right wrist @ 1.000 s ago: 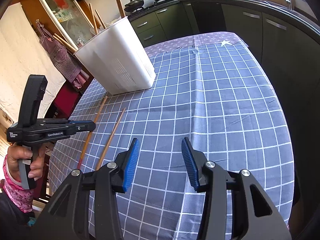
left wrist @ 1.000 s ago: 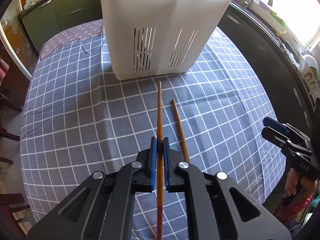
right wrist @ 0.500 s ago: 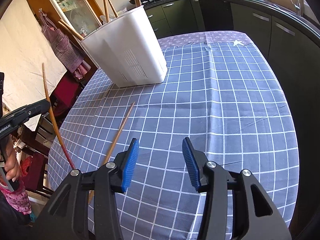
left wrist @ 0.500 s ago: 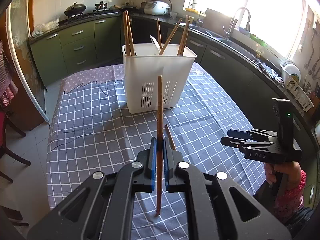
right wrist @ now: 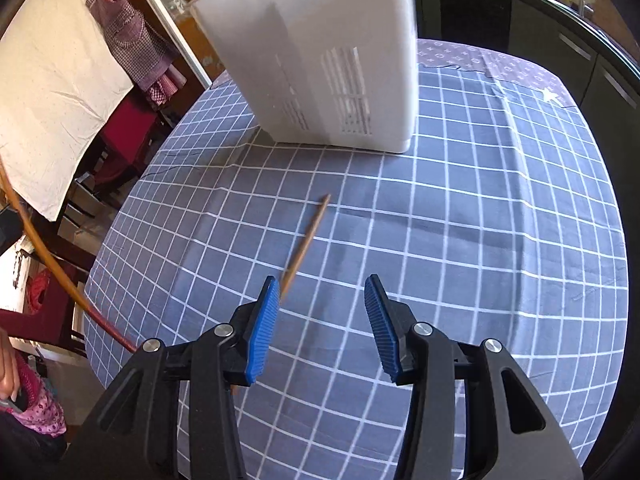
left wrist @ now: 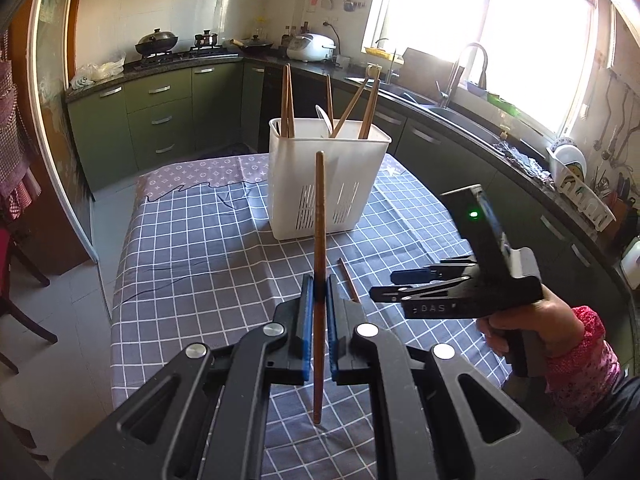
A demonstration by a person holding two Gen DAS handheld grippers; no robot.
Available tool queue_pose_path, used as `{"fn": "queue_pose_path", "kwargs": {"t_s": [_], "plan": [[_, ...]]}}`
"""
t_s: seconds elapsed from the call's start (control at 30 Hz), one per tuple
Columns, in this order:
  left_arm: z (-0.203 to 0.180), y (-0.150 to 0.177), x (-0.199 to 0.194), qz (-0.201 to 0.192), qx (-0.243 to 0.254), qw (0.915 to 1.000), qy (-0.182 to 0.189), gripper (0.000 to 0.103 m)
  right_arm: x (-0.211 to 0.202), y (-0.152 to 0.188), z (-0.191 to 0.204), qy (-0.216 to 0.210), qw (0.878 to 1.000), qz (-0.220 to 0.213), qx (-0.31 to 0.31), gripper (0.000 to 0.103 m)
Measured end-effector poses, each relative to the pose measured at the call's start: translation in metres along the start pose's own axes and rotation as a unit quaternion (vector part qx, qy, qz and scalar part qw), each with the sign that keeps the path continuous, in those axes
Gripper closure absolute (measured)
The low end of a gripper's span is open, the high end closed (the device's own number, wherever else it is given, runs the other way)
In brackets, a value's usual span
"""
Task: Organize utensils
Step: 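Lift the chopstick with the left gripper while the right reaches for the last one, then grasp the last wooden chopstick with the right gripper and lift it upright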
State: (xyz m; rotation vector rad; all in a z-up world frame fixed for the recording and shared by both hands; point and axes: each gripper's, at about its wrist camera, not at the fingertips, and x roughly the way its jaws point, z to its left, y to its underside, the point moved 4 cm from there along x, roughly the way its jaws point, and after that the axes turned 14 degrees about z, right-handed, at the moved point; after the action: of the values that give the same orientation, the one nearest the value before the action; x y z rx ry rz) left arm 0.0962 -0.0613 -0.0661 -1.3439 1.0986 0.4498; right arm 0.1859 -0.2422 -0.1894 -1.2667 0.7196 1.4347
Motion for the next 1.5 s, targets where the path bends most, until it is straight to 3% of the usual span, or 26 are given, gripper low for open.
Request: {"fn": "queue_pose_path", "kwargs": {"t_s": [0.13, 0.43, 0.6, 0.8, 1.13, 1.5], "plan": [[0.005, 0.004, -0.003, -0.003, 0.004, 1.0000, 0.003, 0.097, 0.019, -0.013, 0.015, 0.028, 0.999, 0.029, -0.005, 0.064], [0.011, 0.007, -0.004, -0.008, 0.009, 0.9997, 0.023, 0.097, 0.033, -0.026, 0.035, 0.095, 0.995, 0.041, -0.016, 0.067], [0.013, 0.009, -0.005, -0.010, 0.008, 0.9996, 0.025, 0.097, 0.035, -0.030, 0.041, 0.102, 0.994, 0.038, -0.024, 0.091], [0.014, 0.010, -0.006, -0.009, 0.005, 0.9997, 0.021, 0.097, 0.036, -0.030, 0.049, 0.091, 0.995, 0.033, -0.030, 0.096], [0.006, 0.002, -0.011, -0.015, 0.014, 0.9997, 0.015, 0.097, -0.051, 0.001, 0.030, 0.025, 0.997, -0.067, -0.016, 0.097], [-0.004, -0.005, -0.012, -0.014, 0.018, 0.9997, 0.002, 0.097, -0.140, 0.052, 0.011, -0.014, 0.984, -0.178, -0.010, 0.097]]}}
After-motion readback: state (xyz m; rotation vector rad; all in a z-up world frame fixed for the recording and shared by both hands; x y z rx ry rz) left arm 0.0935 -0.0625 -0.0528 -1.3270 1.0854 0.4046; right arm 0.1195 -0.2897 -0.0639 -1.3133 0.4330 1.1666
